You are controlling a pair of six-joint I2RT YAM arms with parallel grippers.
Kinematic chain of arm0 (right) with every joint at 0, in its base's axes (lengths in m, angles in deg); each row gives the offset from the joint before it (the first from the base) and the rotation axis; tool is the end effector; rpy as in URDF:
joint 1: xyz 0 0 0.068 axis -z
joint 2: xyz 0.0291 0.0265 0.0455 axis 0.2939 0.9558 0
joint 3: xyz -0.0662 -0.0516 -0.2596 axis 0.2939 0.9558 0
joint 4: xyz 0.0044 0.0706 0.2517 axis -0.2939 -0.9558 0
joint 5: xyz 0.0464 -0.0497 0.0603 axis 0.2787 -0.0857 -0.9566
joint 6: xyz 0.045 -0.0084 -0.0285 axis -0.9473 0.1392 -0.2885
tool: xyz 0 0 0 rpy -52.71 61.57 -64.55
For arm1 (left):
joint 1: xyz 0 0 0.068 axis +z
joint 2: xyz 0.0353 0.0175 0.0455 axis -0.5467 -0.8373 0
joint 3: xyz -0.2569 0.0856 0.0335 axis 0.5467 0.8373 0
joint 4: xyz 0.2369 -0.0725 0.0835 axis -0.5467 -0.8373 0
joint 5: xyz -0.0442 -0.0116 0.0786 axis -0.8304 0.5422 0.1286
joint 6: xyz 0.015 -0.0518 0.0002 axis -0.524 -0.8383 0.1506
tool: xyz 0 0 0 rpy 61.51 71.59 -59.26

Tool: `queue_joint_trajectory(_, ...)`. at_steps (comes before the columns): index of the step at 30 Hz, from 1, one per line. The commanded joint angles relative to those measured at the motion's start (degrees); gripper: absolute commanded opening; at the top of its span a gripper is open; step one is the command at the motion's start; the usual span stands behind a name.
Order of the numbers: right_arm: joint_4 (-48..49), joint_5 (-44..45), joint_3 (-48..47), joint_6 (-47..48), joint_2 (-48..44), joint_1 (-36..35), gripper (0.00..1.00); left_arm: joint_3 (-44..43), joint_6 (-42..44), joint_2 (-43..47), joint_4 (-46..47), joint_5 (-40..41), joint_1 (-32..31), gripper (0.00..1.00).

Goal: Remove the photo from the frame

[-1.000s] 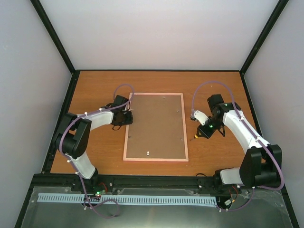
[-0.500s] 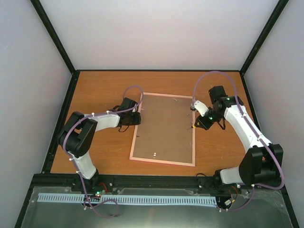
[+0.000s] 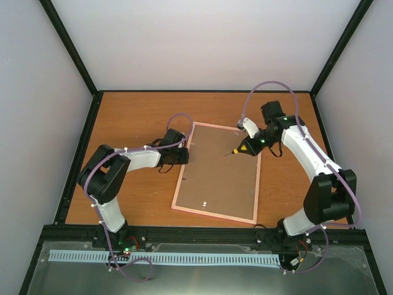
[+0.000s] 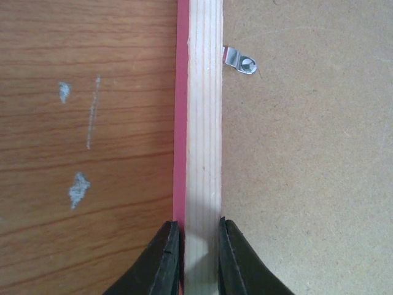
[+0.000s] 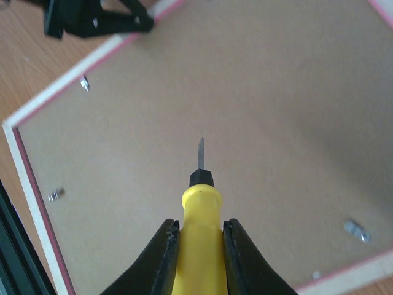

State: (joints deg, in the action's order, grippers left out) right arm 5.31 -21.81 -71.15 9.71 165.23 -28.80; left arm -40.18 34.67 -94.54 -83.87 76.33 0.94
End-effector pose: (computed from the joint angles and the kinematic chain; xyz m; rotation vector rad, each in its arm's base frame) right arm 0.2757 0.0754 0.2759 -1.0707 2.4553 0.6418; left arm 0.2882 -0.1850 0.1368 0.0500 2.6269 -0.5254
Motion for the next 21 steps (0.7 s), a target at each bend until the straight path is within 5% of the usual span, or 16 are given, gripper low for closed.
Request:
queue_joint_trajectory(1,6.6,-5.0,-3.9,-6.3,2.9,-3.4,0.03,1.6,-3.7,-1.4,-2.8,-3.7,-2.5,0.01)
queue_joint_trajectory(21,10.0,0.0,-21.9,-13.8,24.2,-15.4,0.03,5.2,-7.3,0.9,0.8,-2.3,-3.8,0.01)
